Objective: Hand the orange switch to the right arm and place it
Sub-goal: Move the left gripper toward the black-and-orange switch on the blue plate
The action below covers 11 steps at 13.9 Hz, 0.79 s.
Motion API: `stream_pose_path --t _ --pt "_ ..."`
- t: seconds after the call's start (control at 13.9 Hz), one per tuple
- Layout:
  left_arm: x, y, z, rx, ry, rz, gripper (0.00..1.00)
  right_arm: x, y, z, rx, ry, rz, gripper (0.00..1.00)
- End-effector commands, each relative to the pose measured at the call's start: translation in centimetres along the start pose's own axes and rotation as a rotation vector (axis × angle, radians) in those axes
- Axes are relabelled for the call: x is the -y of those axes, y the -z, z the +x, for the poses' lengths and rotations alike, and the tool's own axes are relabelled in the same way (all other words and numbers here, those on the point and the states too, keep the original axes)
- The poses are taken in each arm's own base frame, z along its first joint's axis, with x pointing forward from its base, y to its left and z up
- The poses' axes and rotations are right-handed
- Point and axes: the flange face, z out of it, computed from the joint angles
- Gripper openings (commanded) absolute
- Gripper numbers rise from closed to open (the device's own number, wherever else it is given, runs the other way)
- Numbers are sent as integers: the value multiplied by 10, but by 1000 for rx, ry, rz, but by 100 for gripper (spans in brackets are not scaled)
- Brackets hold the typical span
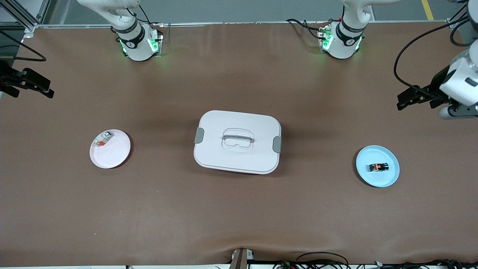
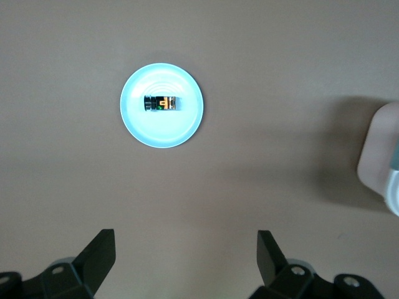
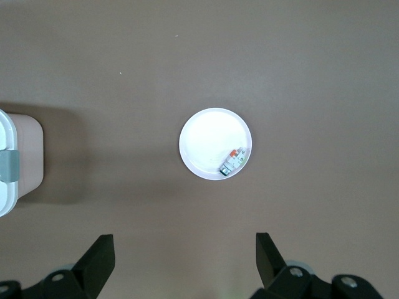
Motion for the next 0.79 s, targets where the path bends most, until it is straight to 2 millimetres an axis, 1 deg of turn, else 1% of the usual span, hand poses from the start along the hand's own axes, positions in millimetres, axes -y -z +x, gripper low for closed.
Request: stream_pose_path --t 0.0,0.07,0.14,0.29,0.36,0.57,0.72 --pt "4 -24 16 10 -28 33 100 2 5 -1 -4 2 -7 100" --pt "8 -32 21 18 -21 32 100 2 5 -1 -4 2 -7 100" --pt "16 -41 27 24 -8 31 100 2 5 -1 -4 2 -7 100" --pt "22 -64 38 30 0 29 100 2 5 -1 -4 2 -7 100" --pt "34 -76 43 25 17 26 100 2 5 -1 -4 2 -7 100" --pt "52 -123 54 8 16 20 100 3 5 0 -5 4 -7 100" --pt "56 -152 57 -18 19 18 100 4 5 -1 -4 4 -6 100"
